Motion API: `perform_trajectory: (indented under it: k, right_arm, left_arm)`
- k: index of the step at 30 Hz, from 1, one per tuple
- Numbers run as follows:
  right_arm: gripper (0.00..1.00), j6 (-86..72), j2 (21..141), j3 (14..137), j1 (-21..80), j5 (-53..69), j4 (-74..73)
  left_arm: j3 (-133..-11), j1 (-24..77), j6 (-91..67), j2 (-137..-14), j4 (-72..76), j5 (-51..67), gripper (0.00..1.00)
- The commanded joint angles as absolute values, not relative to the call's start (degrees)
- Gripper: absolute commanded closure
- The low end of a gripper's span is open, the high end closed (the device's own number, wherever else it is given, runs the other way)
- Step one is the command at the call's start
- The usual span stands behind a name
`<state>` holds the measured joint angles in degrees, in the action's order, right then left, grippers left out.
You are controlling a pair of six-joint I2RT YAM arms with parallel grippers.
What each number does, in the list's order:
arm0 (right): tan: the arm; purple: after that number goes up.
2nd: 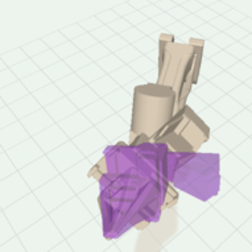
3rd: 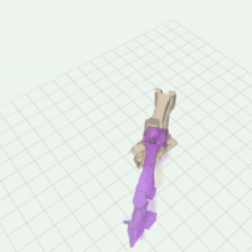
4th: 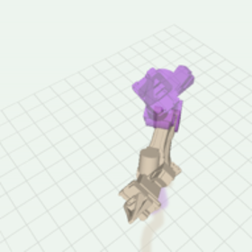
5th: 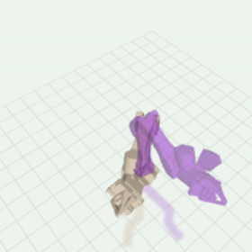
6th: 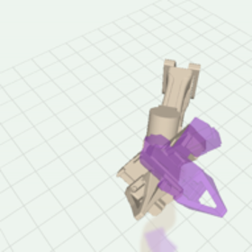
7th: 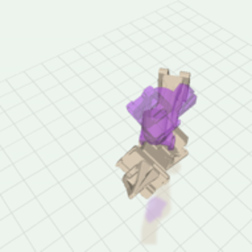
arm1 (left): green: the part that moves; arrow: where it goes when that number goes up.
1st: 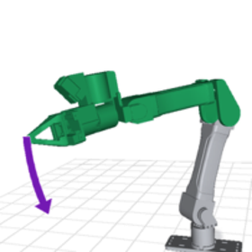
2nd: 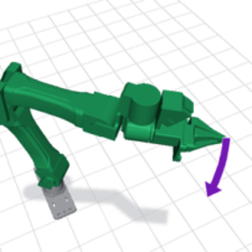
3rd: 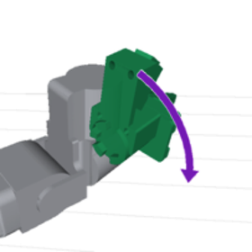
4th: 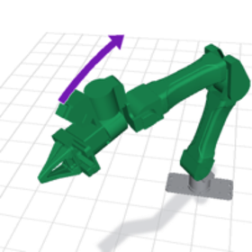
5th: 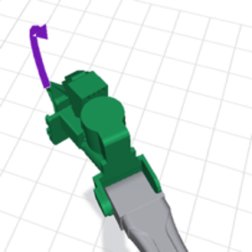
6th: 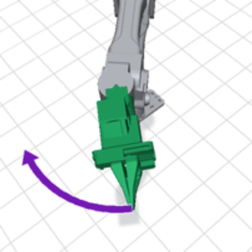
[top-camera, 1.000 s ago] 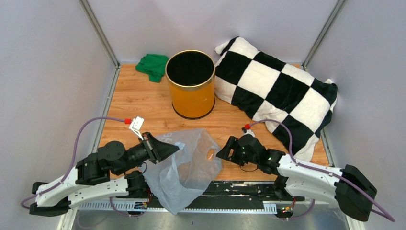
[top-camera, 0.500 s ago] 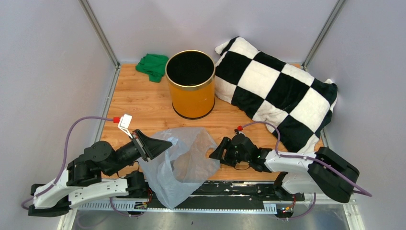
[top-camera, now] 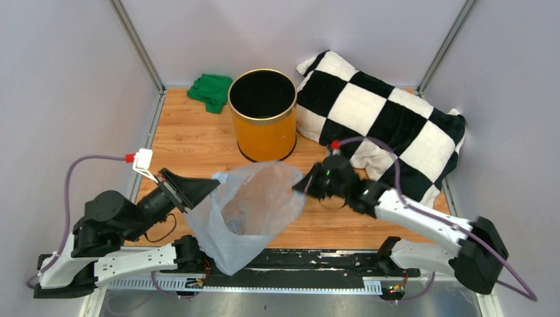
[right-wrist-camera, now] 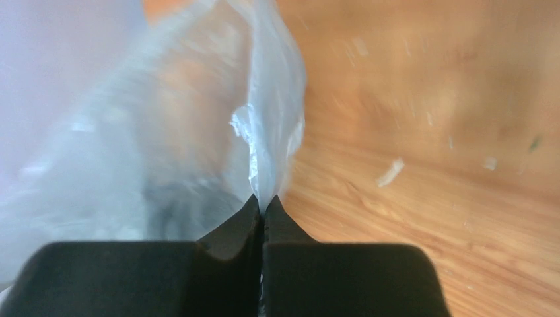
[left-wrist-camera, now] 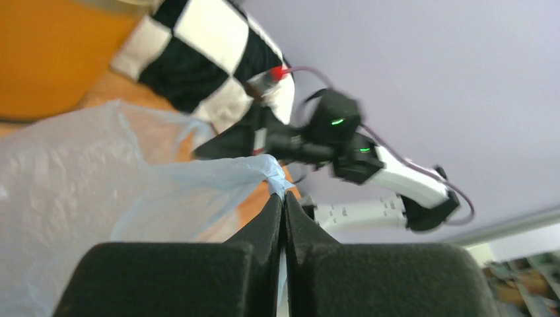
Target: Put the trash bags into the trash bin
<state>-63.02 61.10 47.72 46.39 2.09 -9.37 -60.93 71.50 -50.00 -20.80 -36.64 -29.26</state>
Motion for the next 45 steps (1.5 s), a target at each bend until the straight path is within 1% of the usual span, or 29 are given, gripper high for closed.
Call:
perform_trajectory:
  k: [1,2,4,5,6,7,8,10,11,12,14,15,17,19,21,23,27,30,34,39,45]
  right_arm:
    - [1.0,-35.2,61.9,94.9,38.5,-8.4,-34.7]
    - [1.0,-30.3,64.9,108.1,38.5,-8.9,-37.8]
    - [1.0,-24.3,70.0,128.7,38.5,-7.1,-40.7]
    - [1.0,-23.1,71.4,135.4,38.5,-5.0,-40.4]
    - [1.0,-22.8,71.7,139.2,38.5,-3.6,-40.0]
    - [1.0,-23.0,70.9,139.3,38.5,-2.8,-39.5]
    - [1.0,-23.3,68.8,136.0,38.5,-2.2,-38.6]
    - [1.0,-24.4,62.5,119.3,38.5,-1.5,-36.9]
    - [1.0,-25.4,57.9,105.4,38.5,-2.2,-36.8]
    - [1.0,-27.2,55.1,94.1,38.6,-2.7,-37.6]
    - [1.0,-32.2,49.3,73.0,38.9,0.7,-38.7]
    - [1.0,-35.5,46.4,63.0,39.7,2.5,-38.7]
    - [1.0,-41.4,39.5,48.3,41.9,2.8,-38.5]
    - [1.0,-45.3,31.3,42.4,45.3,0.3,-40.3]
    - [1.0,-45.2,26.0,45.1,46.3,-4.6,-45.0]
    - [1.0,-42.5,25.5,53.3,46.4,-8.1,-50.2]
    - [1.0,-37.8,32.7,70.0,46.3,-9.3,-58.1]
    - [1.0,-35.8,38.0,78.0,46.3,-8.6,-60.7]
    - [1.0,-34.7,42.8,82.3,46.3,-6.4,-59.1]
    - [1.0,-35.1,49.6,84.0,46.3,3.1,-51.6]
    - [1.0,-38.5,53.4,82.2,46.3,8.1,-41.6]
  left_arm:
    - [-84.4,71.8,-28.5,-41.3,-29.1,-31.9,1.0]
    - [-94.1,71.8,-24.6,-48.0,-30.6,-29.2,1.0]
    - [-114.4,71.8,-19.6,-59.7,-32.6,-23.2,1.0]
    - [-123.6,71.8,-17.6,-64.1,-32.6,-20.1,1.0]
    - [-128.5,71.8,-16.5,-67.2,-32.8,-17.4,1.0]
    - [-130.1,71.8,-15.8,-69.3,-33.3,-15.9,1.0]
    - [-128.4,71.8,-15.6,-69.7,-33.8,-15.5,1.0]
    - [-115.9,71.8,-15.7,-67.1,-32.9,-16.5,1.0]
    - [-106.2,71.8,-16.8,-64.8,-31.0,-17.5,1.0]
    - [-96.5,71.8,-19.2,-61.8,-28.6,-18.0,1.0]
    - [-79.1,71.8,-24.9,-56.1,-22.8,-16.6,1.0]
    - [-72.5,71.8,-28.1,-52.6,-21.1,-14.7,1.0]
    - [-61.9,71.8,-33.0,-48.0,-19.2,-12.3,1.0]
    - [-57.4,72.0,-34.6,-44.2,-19.4,-10.3,1.0]
    - [-57.8,72.2,-33.5,-42.0,-20.8,-8.2,1.0]
    - [-61.3,72.2,-31.0,-42.2,-22.1,-4.3,1.0]
    - [-68.3,72.2,-28.4,-44.8,-23.2,1.6,1.0]
    - [-71.3,72.2,-28.3,-45.7,-24.2,0.1,1.0]
    - [-73.3,72.2,-29.5,-46.4,-23.8,-4.9,1.0]
    - [-76.9,72.2,-31.1,-50.7,-25.7,-9.9,1.0]
    - [-76.2,72.2,-41.9,-53.4,-27.6,-22.9,1.0]
